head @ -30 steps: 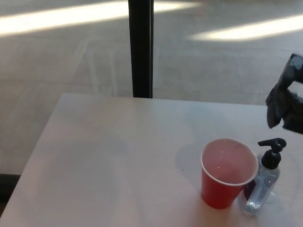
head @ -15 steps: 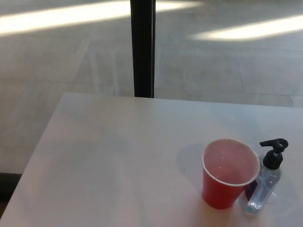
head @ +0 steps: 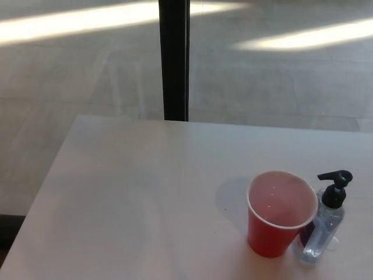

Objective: The robot uses its right hand fist to press the hand soap kept in the middle of the table to get liquid hand soap out

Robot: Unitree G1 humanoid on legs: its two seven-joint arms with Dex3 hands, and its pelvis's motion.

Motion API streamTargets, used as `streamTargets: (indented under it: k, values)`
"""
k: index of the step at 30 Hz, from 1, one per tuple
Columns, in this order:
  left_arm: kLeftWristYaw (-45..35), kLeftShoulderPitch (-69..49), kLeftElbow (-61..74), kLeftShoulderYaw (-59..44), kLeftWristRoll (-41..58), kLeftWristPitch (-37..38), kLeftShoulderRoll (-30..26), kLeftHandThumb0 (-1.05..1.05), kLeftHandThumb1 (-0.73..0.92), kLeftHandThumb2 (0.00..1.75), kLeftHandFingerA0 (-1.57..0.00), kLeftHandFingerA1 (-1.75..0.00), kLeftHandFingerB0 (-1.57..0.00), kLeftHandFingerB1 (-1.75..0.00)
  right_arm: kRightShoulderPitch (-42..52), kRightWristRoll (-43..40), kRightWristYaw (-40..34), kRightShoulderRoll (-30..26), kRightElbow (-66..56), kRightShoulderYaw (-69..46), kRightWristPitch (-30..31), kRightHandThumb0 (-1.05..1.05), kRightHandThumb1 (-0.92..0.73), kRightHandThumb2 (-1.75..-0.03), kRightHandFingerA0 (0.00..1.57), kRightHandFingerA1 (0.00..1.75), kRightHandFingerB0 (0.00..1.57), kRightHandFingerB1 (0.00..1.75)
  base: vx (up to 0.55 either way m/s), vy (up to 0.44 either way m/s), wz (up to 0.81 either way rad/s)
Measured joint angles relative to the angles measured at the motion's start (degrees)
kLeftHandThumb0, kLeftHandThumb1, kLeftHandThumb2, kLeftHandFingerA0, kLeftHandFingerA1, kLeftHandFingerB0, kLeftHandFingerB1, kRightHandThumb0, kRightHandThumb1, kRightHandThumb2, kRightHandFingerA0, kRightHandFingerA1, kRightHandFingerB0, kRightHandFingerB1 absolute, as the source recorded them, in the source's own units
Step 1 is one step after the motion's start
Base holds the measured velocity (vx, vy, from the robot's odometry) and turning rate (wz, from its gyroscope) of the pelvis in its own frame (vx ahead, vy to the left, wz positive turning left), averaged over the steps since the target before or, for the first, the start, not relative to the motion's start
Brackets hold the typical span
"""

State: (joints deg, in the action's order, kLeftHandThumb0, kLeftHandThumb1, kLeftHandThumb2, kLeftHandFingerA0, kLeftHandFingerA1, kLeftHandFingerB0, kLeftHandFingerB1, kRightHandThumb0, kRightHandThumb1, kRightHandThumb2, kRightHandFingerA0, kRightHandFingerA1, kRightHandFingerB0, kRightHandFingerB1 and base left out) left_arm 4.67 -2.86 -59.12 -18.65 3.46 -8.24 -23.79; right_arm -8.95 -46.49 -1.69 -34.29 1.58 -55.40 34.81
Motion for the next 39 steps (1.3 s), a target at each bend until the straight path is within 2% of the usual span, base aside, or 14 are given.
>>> streamTargets:
  k: [5,6,7,10,11,14,17,18,19,23,31,33,35,39]
  values:
    - [0.00,0.00,0.01,0.00,0.00,0.00,0.00,-0.52,0.74,1.02,-0.66,-0.83,-0.57,-0.77,6.25,2.08,-1.53,0.22,9.48,-3.70,-2.83,-0.66,-0.60,-0.98,0.47,1.30,0.00,0.62,0.00,0.000,0.00]
    - [0.00,0.00,0.00,0.00,0.00,0.00,0.00,-0.53,0.73,1.02,-0.69,-0.85,-0.59,-0.80,7.31,2.42,-1.92,0.35,11.48,-4.09,-3.31,-0.68,-0.49,-1.12,1.18,1.40,0.01,0.57,0.00,0.000,0.00]
    - [0.00,0.01,0.00,0.00,0.00,0.00,0.00,-0.53,0.73,1.02,-0.69,-0.85,-0.59,-0.80,8.05,2.67,-2.26,0.49,13.13,-4.43,-3.68,-0.68,-0.49,-1.12,1.18,1.40,0.01,0.57,0.00,0.000,0.00]
    - [0.00,0.08,0.02,-0.01,0.01,0.00,0.00,-0.52,0.75,0.95,-0.66,-0.86,-0.55,-0.79,10.26,3.61,-3.67,0.96,19.91,-5.62,-5.01,-0.63,-0.74,-0.98,0.48,1.75,0.06,0.08,0.00,0.000,0.00]
    - [0.00,0.11,0.02,-0.02,0.02,0.00,0.00,-0.52,0.74,0.94,-0.66,-0.87,-0.54,-0.80,10.73,3.73,-3.92,1.11,21.32,-5.87,-5.30,-0.65,-0.75,-0.92,0.10,1.50,0.00,0.22,0.00,0.000,0.00]
    - [0.00,0.19,0.01,-0.15,0.06,-0.01,-0.01,-0.53,0.72,1.04,-0.68,-0.85,-0.56,-0.78,13.19,4.39,-4.81,2.79,27.64,-6.67,-7.17,-0.64,-0.67,-1.07,0.06,0.76,0.00,0.08,0.00,0.000,0.00]
    - [-0.01,-0.02,0.00,-0.20,0.07,-0.01,-0.04,-0.52,0.75,0.93,-0.67,-0.86,-0.55,-0.78,15.62,5.29,-5.26,5.23,32.01,-6.74,-9.03,-0.69,-0.70,-1.00,0.05,1.18,0.00,0.68,0.00,0.000,0.00]
    - [-0.01,-0.08,-0.01,-0.29,0.09,-0.01,-0.05,-0.52,0.75,0.94,-0.69,-0.87,-0.59,-0.81,16.76,5.96,-5.44,6.12,33.97,-6.21,-9.95,-0.72,-0.62,-1.18,0.29,0.82,0.02,0.60,0.00,0.000,0.00]
    - [-0.01,-0.14,-0.02,-0.33,0.09,-0.01,-0.06,-0.52,0.75,0.94,-0.67,-0.86,-0.57,-0.80,17.45,6.45,-5.56,6.77,35.34,-5.79,-10.69,-0.68,-0.82,-0.83,0.19,1.12,0.14,0.81,0.00,0.000,0.00]
    - [-0.01,-0.15,0.05,-0.46,0.11,-0.01,-0.10,-0.53,0.72,1.02,-0.68,-0.85,-0.57,-0.78,18.79,8.66,-6.29,7.26,40.64,-3.00,-13.33,-0.67,-0.73,-0.89,0.20,1.23,0.00,0.75,0.00,0.000,0.00]
    - [0.00,-0.14,0.39,-1.06,0.23,-0.47,-1.23,-0.54,0.73,1.00,-0.72,-0.87,-0.60,-0.80,19.35,12.29,-7.47,7.30,48.09,2.00,-18.66,-0.59,-0.54,-1.14,1.06,1.21,0.53,0.78,0.00,0.000,0.00]
    - [0.07,0.06,0.38,-1.22,0.27,-0.58,-1.23,-0.54,0.73,1.01,-0.71,-0.87,-0.61,-0.81,18.92,12.55,-7.77,7.30,48.65,2.40,-19.52,-0.47,-0.42,-1.09,0.78,1.43,0.53,0.94,0.00,0.000,0.00]
    - [0.14,0.21,0.37,-1.33,0.31,-0.65,-1.24,-0.54,0.73,1.00,-0.72,-0.86,-0.60,-0.80,18.12,12.59,-7.94,7.30,49.65,2.45,-20.43,-0.41,-0.43,-1.12,0.74,1.00,0.54,0.81,0.00,0.000,0.00]
    - [0.14,0.23,0.26,-1.47,0.34,-0.64,-1.25,-0.55,0.72,1.02,-0.71,-0.87,-0.61,-0.81,17.86,12.46,-8.01,8.91,48.70,2.60,-21.55,-0.33,-0.40,-1.11,0.87,1.42,0.58,1.00,0.00,0.000,0.00]
